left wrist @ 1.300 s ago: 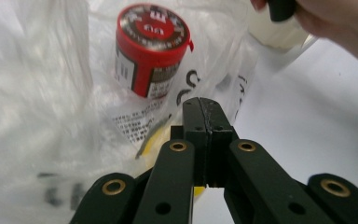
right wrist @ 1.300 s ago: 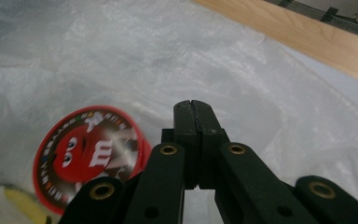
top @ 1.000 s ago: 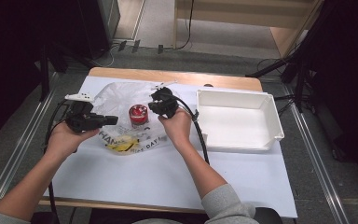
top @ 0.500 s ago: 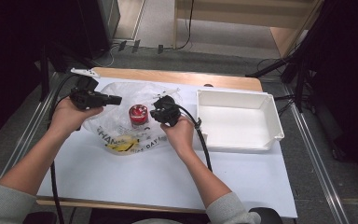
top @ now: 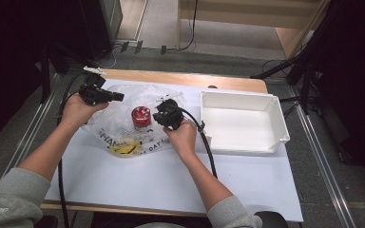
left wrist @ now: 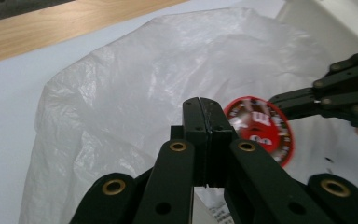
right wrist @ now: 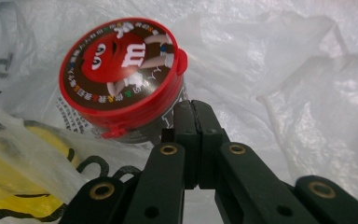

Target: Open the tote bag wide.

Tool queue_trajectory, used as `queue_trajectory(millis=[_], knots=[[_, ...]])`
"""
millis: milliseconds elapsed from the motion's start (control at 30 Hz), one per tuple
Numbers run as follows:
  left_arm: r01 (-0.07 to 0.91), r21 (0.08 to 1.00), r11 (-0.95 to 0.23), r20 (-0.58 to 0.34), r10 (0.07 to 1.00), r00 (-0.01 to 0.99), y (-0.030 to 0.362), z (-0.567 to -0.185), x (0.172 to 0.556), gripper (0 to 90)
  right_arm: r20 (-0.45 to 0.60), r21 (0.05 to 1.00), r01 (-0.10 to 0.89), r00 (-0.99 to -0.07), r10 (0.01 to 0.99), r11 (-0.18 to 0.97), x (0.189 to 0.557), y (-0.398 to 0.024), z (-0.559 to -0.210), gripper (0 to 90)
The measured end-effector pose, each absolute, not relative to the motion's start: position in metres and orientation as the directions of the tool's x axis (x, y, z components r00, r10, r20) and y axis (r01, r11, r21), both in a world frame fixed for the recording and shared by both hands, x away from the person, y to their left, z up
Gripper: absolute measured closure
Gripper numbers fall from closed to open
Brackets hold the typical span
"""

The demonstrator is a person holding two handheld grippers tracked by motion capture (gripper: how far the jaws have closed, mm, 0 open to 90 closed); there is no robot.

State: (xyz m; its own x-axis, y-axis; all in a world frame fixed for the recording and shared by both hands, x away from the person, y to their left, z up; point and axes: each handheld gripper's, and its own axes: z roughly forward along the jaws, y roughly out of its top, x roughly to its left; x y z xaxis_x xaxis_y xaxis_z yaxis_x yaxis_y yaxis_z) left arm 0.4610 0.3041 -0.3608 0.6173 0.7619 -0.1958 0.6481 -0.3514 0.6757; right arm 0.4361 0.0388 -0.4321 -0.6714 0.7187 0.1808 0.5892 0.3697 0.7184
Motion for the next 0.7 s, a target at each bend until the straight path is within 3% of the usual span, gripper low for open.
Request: queue_trajectory(millis=[700], knots=[[0.686,0.66,-0.305,-0.211,0.802,0.559,0.314,-0.422,0.482,90.0,0.175,0.683,0.615,-0.661,0.73,0.394,0.431,0.033,-0.46,90.0]])
